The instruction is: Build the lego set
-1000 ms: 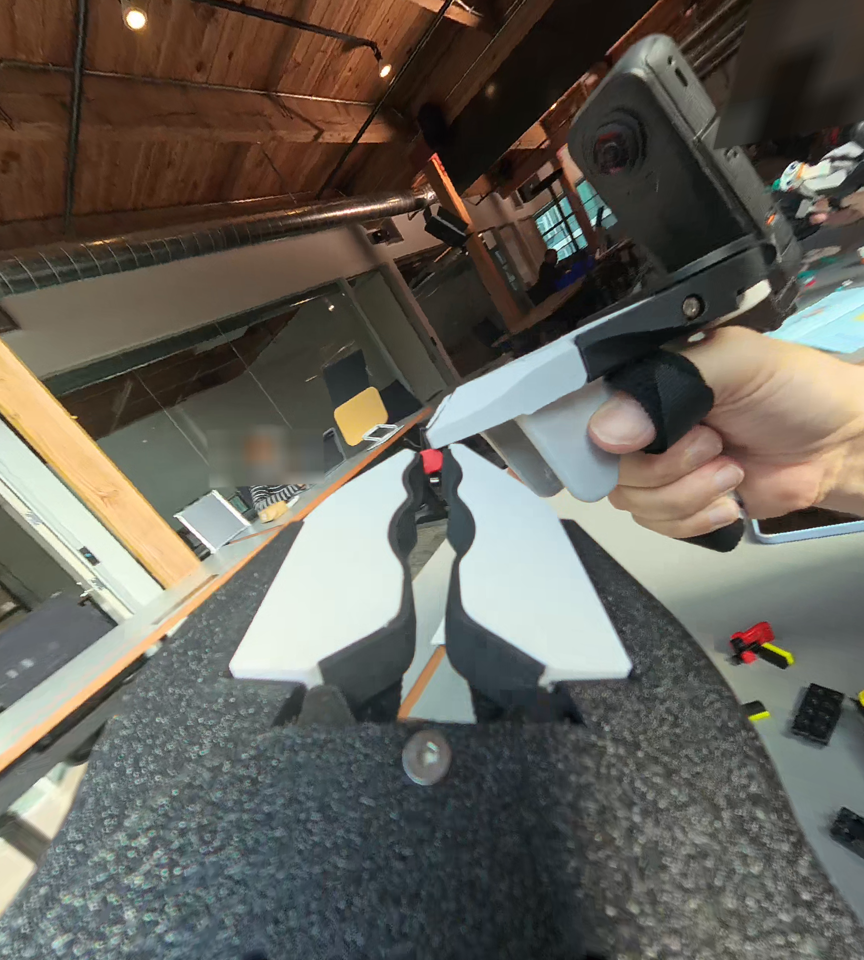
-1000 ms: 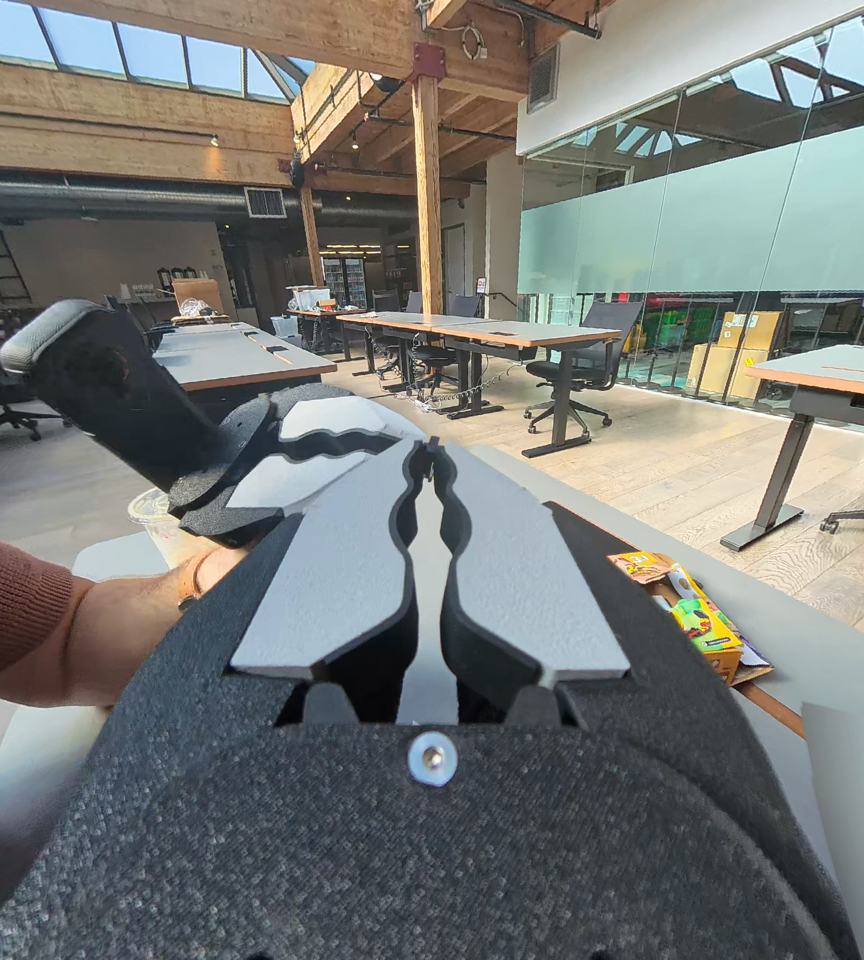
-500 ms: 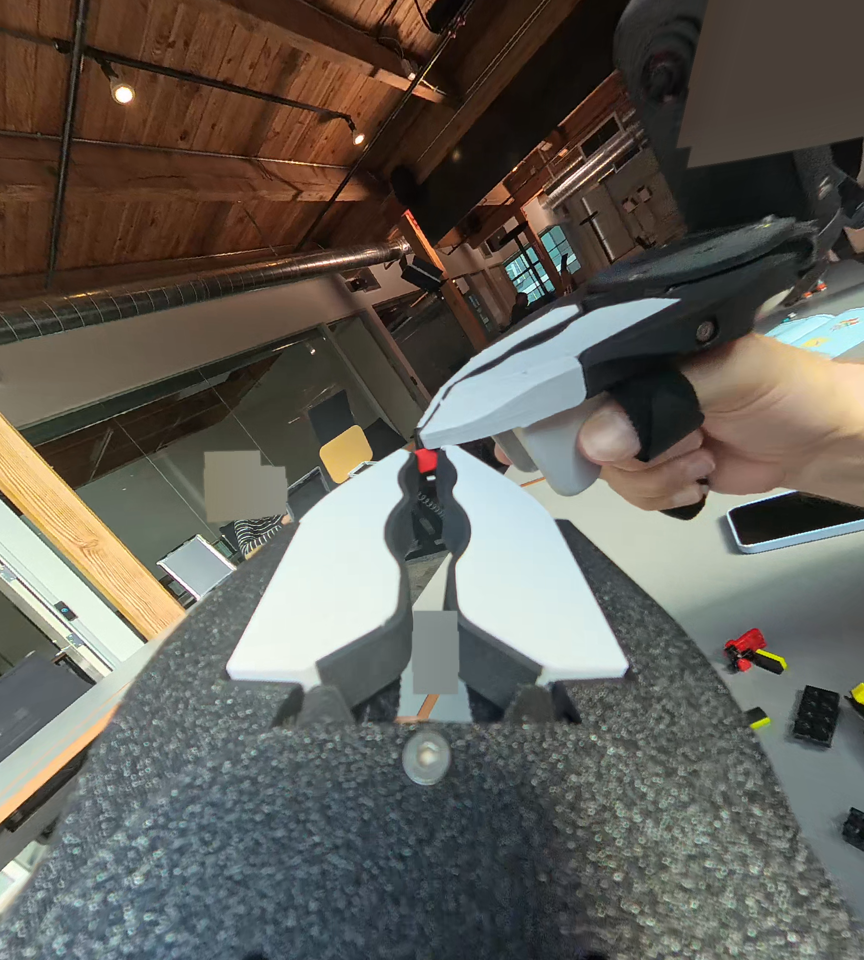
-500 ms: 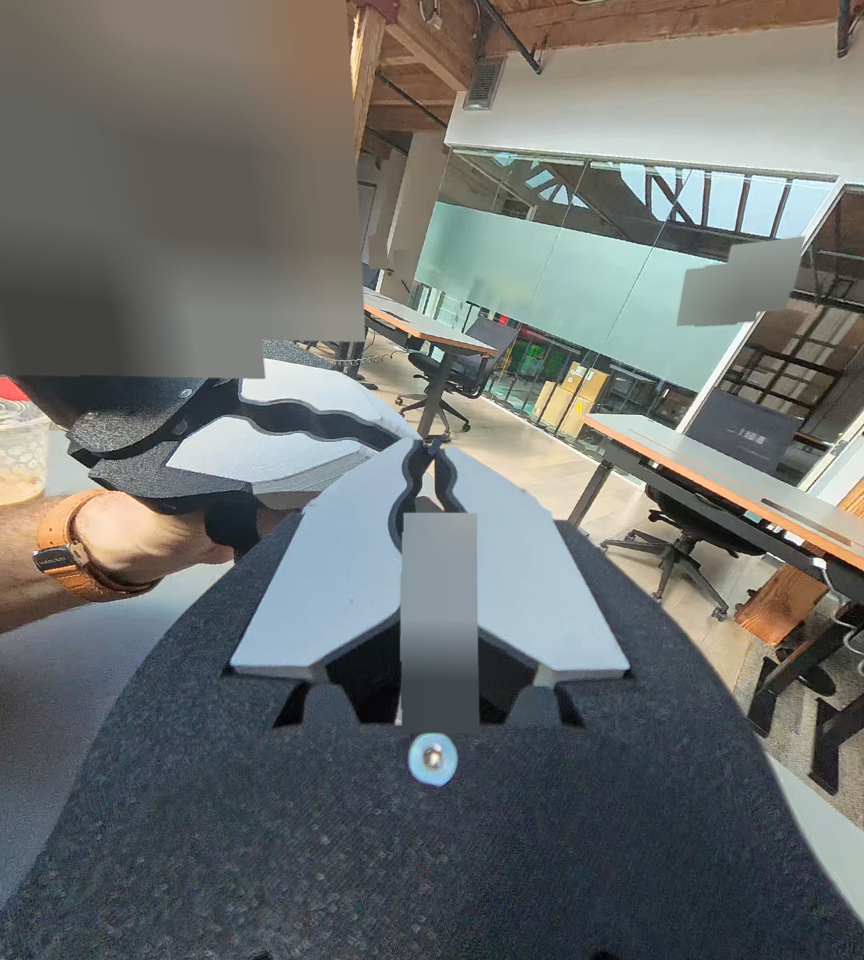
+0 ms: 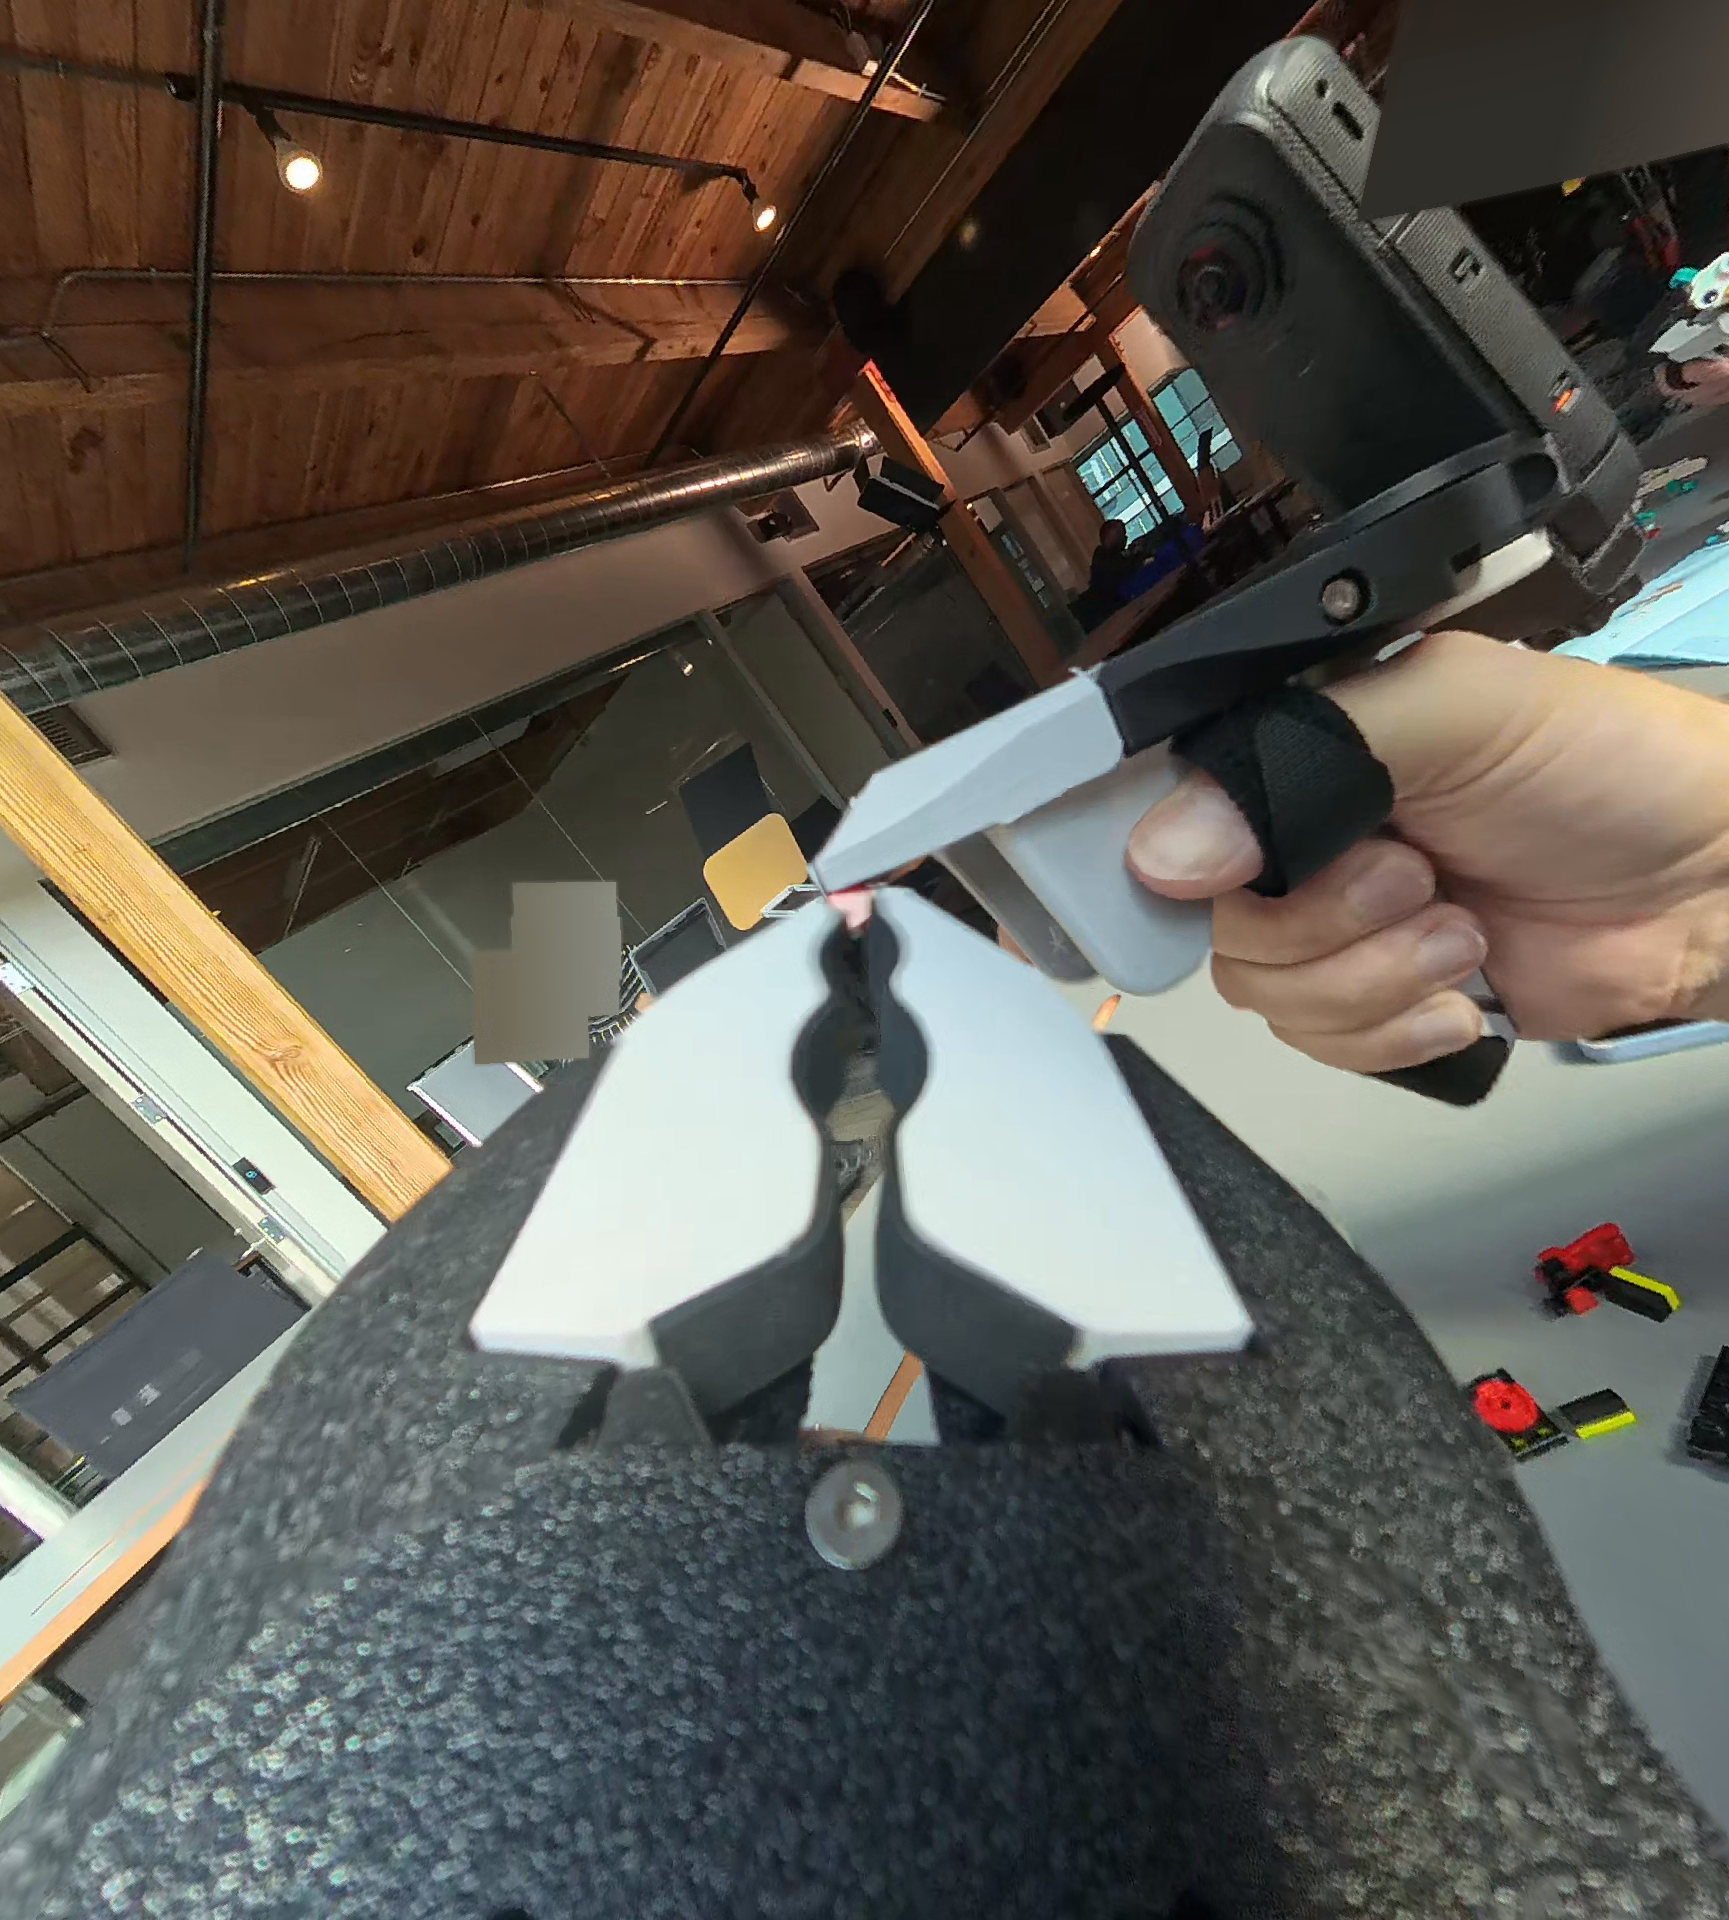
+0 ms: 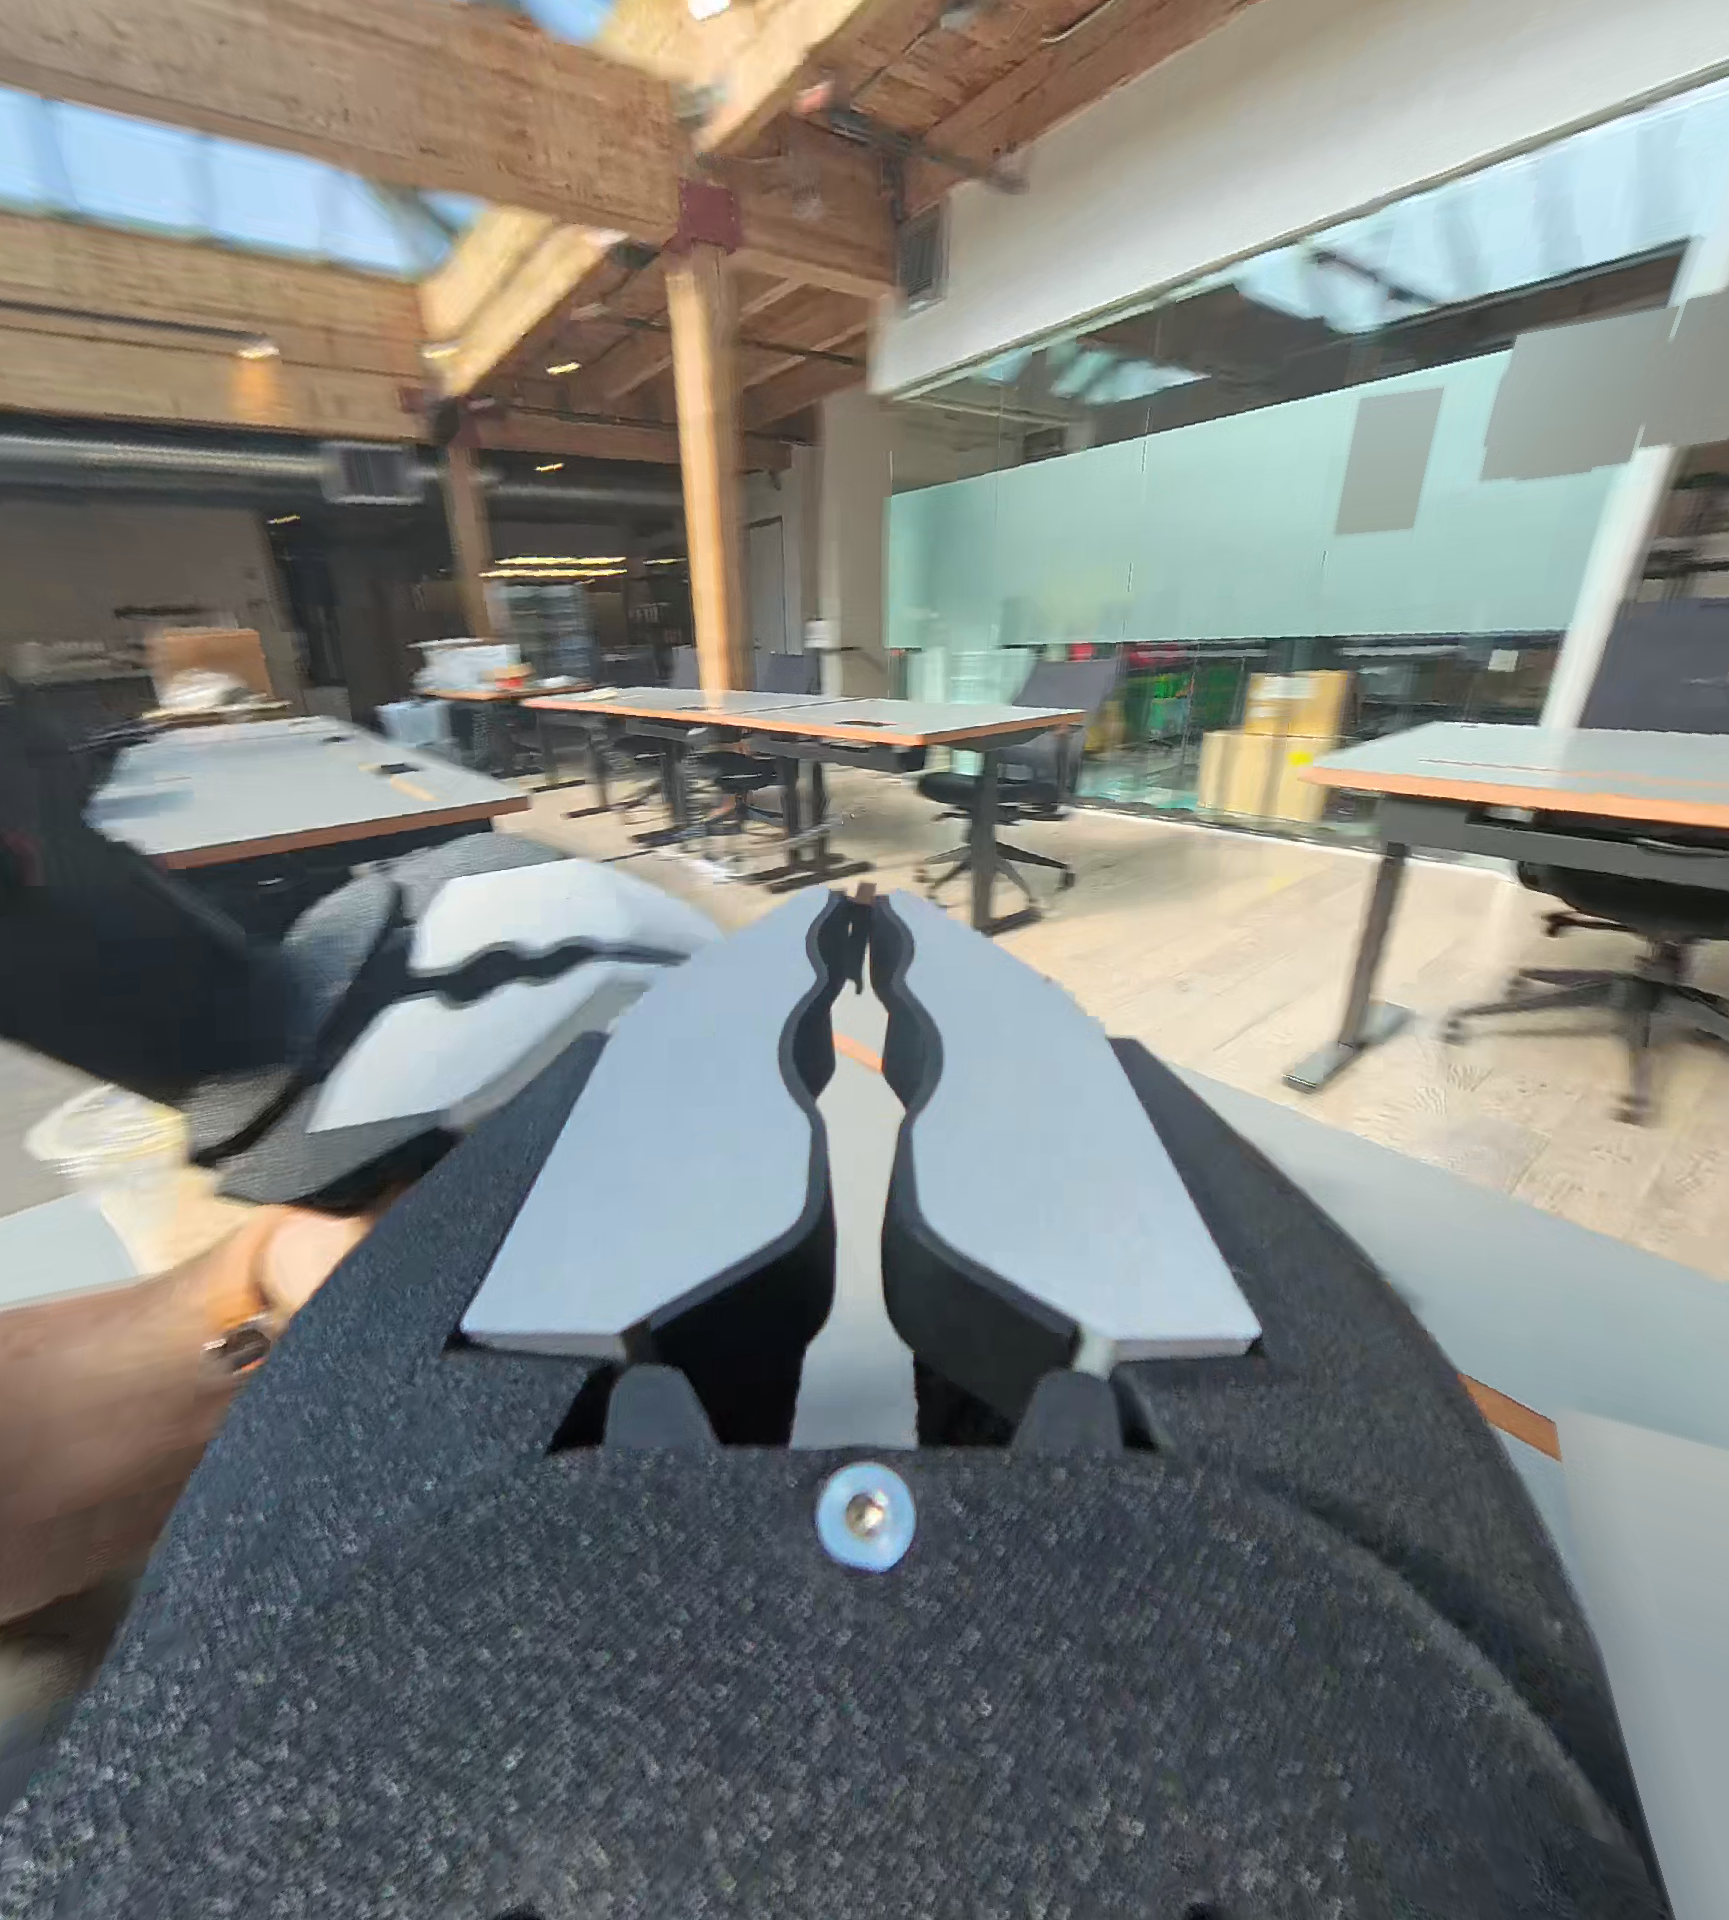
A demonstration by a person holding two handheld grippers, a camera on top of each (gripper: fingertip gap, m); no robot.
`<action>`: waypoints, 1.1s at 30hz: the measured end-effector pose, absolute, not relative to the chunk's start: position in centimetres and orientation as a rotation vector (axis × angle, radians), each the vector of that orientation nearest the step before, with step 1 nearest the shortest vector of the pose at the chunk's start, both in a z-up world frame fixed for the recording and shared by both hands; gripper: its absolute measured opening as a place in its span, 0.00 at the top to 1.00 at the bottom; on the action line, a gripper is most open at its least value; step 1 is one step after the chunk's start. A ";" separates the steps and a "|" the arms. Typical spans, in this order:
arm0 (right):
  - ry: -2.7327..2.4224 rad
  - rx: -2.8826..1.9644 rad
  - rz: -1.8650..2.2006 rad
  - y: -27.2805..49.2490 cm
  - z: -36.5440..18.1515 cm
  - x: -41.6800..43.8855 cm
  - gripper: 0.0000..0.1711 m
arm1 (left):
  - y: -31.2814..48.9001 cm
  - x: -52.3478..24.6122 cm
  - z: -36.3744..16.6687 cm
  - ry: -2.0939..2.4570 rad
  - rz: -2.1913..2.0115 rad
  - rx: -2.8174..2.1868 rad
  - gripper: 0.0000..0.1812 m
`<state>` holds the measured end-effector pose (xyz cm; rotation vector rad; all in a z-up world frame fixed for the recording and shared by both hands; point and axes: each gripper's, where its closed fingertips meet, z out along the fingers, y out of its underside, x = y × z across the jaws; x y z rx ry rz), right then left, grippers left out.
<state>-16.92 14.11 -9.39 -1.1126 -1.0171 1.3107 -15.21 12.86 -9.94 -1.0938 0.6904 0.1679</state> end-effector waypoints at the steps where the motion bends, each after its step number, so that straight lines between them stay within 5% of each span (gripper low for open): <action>1: -0.933 -1.120 1.227 16.5 -9.0 -16.1 0.98 | 12.1 -14.1 -9.9 0.726 0.148 -1.060 1.00; 12: -0.873 -0.869 2.046 14.0 -5.5 -12.7 0.98 | 11.4 -14.5 -7.1 0.644 0.166 -1.022 0.99; 33: -0.885 -0.756 2.333 10.2 -5.3 -12.9 0.98 | 10.2 -12.5 -6.4 0.685 0.345 -0.940 0.94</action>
